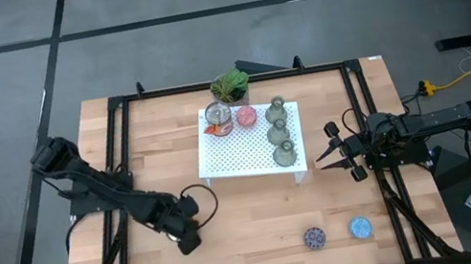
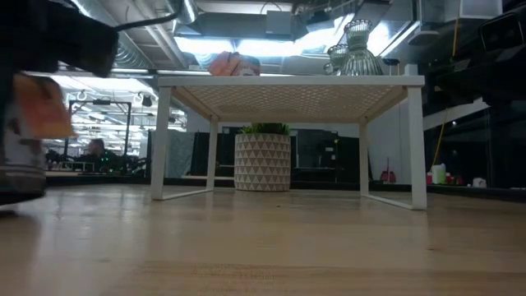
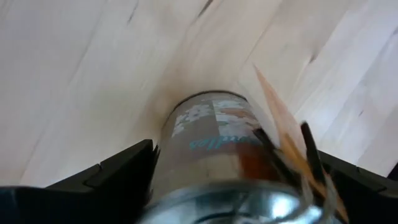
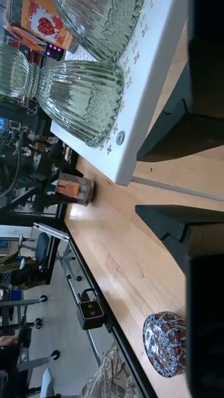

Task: Stock candles and vases on shelf
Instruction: Put the scented candle on the shelf

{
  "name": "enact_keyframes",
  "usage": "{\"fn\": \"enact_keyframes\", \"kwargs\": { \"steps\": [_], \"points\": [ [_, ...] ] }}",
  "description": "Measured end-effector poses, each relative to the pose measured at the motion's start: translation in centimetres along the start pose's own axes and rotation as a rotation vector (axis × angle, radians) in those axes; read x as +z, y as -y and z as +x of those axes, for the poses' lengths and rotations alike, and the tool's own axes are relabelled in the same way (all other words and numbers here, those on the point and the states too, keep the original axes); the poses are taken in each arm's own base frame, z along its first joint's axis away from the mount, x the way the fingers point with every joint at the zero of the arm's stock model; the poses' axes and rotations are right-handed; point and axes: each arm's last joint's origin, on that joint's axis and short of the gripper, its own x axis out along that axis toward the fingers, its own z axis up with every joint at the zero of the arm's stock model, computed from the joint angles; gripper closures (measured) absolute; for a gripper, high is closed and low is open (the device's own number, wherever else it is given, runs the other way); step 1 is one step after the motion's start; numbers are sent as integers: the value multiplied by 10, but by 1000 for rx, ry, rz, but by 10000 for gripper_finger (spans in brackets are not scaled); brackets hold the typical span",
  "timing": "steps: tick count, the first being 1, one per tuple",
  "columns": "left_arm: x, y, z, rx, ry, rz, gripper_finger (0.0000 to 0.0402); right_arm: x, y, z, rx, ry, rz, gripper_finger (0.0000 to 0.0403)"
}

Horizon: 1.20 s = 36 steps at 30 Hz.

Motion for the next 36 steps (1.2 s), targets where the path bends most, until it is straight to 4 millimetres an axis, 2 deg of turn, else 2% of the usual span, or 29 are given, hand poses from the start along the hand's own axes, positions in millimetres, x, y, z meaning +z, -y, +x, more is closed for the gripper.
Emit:
{"fn": "enact_keyframes", "kwargs": {
  "steps": [5, 10, 13, 24, 32, 36],
  "points": [
    [12, 6, 8, -54, 26, 22, 51, 0, 0, 0, 0, 0, 0, 279],
    [18, 3, 11, -67, 23, -16, 15, 0, 0, 0, 0, 0, 0, 279],
    [21, 3, 10, -84, 22, -30, 9, 0, 0, 0, 0, 1, 0, 279],
    [24, 0, 10, -170, -170, -82, 5, 0, 0, 0, 0, 0, 0, 279],
    [25, 1, 6, -160, -149, -88, 4, 0, 0, 0, 0, 0, 0, 279],
    [30, 6, -6, -121, -136, -43, 4, 0, 0, 0, 0, 1, 0, 279]
  ]
}}
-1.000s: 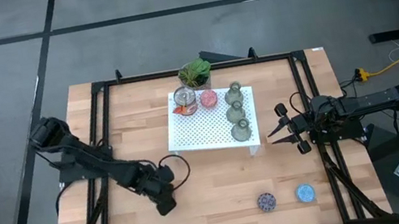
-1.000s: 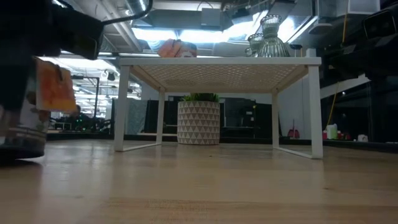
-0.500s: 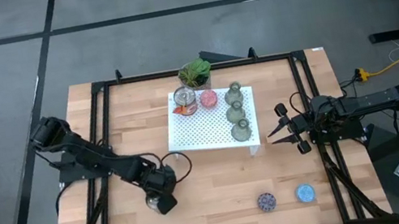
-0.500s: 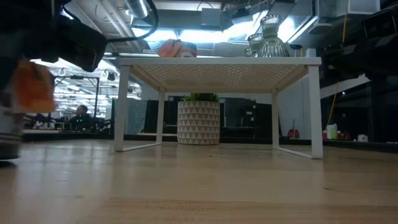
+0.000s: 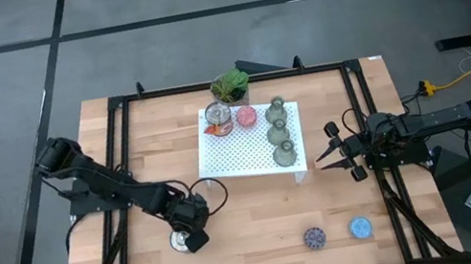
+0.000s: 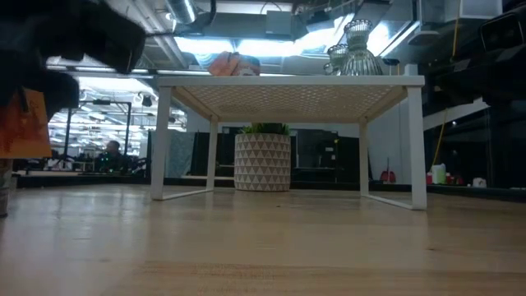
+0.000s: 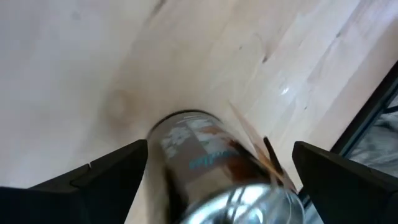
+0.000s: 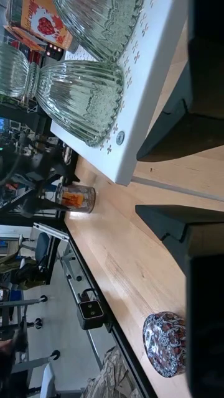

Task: Stock candles and vases on shelf
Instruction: Put the scented candle on the shelf

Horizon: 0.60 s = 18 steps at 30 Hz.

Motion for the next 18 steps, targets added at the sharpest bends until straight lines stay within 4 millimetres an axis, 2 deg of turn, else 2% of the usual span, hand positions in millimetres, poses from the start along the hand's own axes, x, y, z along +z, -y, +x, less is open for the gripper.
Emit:
{"fn": "enact_keyframes", "kwargs": {
  "steps": [5, 8, 18],
  "points": [
    [1, 8, -26, 116, 2, 34, 4, 0, 0, 0, -1, 0, 0, 279],
    [-4, 15, -37, 155, -1, 49, 4, 0, 0, 0, 0, 0, 0, 279],
    [-44, 34, -40, 190, 51, 56, 4, 0, 0, 0, 0, -1, 0, 279]
  ]
}}
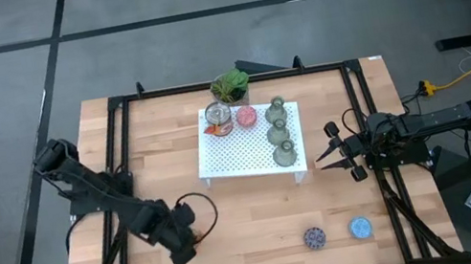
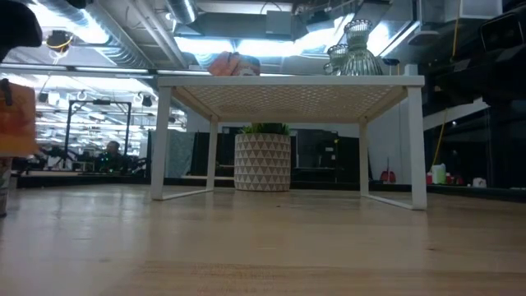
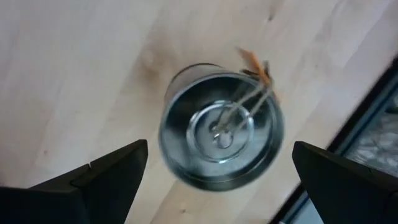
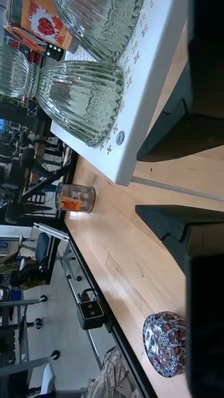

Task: Stock candles and vases on shelf
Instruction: Put the scented candle on the shelf

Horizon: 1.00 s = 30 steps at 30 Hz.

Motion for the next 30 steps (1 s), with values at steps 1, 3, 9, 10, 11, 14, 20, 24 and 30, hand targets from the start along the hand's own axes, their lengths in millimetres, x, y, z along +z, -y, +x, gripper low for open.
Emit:
{"fn": "enact_keyframes", "kwargs": {
  "steps": [1, 3, 9, 10, 11, 14, 20, 24, 30],
  "points": [
    [-3, 0, 0, 12, 15, -2, 4, 0, 0, 0, -1, 0, 0, 279],
    [-7, 1, 0, 25, 38, -16, 4, 0, 0, 0, 0, 0, 0, 279],
    [-11, 3, 1, 42, 83, -26, 4, 0, 0, 0, 0, 0, 0, 279],
    [-12, 3, 2, 49, 90, -23, 4, 0, 0, 0, 0, 1, 0, 279],
    [-12, 3, 3, 53, 95, -20, 4, 0, 0, 0, 0, 0, 0, 279],
    [-14, -1, 9, 73, 90, -28, 4, 0, 0, 0, 0, 0, 0, 279],
    [-14, -3, 13, 80, 89, -44, 4, 0, 0, 0, 0, 0, 0, 279],
    [-14, 0, 13, 52, 100, -49, 4, 0, 0, 0, 0, 0, 0, 279],
    [-13, 7, 13, -19, 109, -46, 4, 0, 0, 0, 0, 0, 0, 279]
  ]
}}
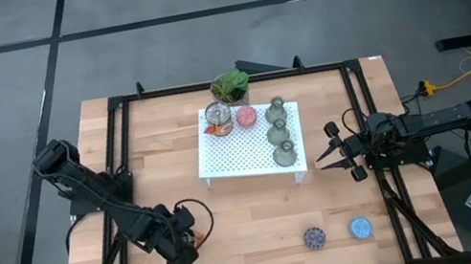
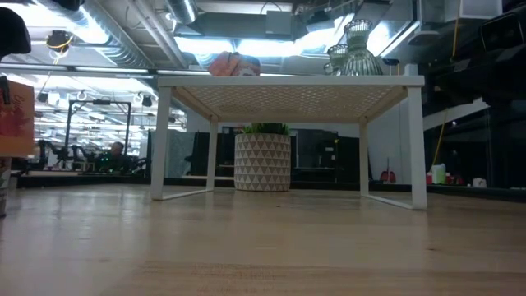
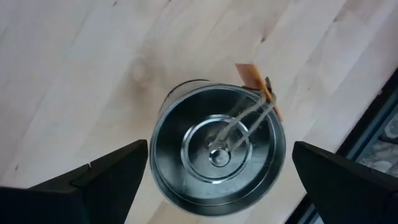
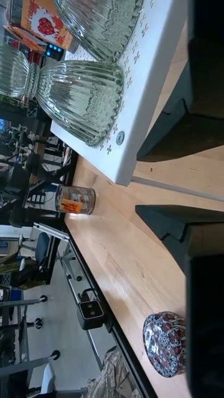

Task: Stock candles and vases on shelf
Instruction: Put the scented candle on the shelf

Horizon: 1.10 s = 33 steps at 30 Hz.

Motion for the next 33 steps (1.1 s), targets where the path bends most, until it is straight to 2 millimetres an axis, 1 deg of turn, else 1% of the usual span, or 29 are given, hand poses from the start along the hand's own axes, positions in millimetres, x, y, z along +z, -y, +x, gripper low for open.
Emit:
{"fn": "enact_keyframes", "kwargs": {
  "steps": [9, 17, 21, 30, 33],
  "points": [
    [0, 1, 2, 5, -3, 9, 4, 0, 0, 0, -1, 0, 0, 279],
    [-5, 7, 35, 94, -106, 109, 4, 0, 0, 0, 0, 0, 0, 279],
    [-6, 10, 46, 113, -111, 132, 4, 0, 0, 0, 0, 0, 0, 279],
    [-4, 10, 48, 131, -42, 149, 4, 0, 0, 0, 0, 0, 0, 279],
    [-2, 10, 49, 129, -35, 140, 15, 0, 0, 0, 0, 0, 0, 279]
  ]
}}
